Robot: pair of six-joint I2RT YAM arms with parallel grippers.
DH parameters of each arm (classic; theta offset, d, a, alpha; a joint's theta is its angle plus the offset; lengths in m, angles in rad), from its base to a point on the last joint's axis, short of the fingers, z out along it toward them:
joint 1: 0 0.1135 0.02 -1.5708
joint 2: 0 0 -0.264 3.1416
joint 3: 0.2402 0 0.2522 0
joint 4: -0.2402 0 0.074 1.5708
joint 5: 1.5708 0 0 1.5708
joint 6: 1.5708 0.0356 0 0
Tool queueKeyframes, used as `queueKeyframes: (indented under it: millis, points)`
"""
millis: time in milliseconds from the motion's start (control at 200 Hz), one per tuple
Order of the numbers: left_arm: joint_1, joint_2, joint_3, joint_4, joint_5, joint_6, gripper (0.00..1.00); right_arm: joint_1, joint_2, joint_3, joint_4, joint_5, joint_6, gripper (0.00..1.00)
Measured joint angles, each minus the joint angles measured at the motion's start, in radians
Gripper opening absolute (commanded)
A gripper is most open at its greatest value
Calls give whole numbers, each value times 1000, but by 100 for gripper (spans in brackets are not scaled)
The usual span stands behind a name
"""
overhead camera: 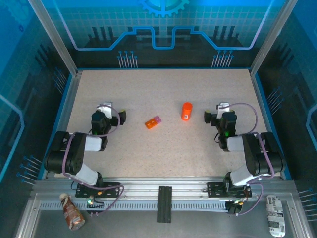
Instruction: Sort the pills into containers
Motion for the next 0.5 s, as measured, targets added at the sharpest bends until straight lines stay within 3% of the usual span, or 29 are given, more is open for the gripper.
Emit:
queueKeyframes:
  millis: [300, 500]
  points:
    - [10, 0, 6, -23, 0, -1, 99, 64, 3, -2, 22, 23, -47, 100]
    - [10, 0, 6, -30, 0, -1, 99, -1, 3, 17, -21, -78, -49, 100]
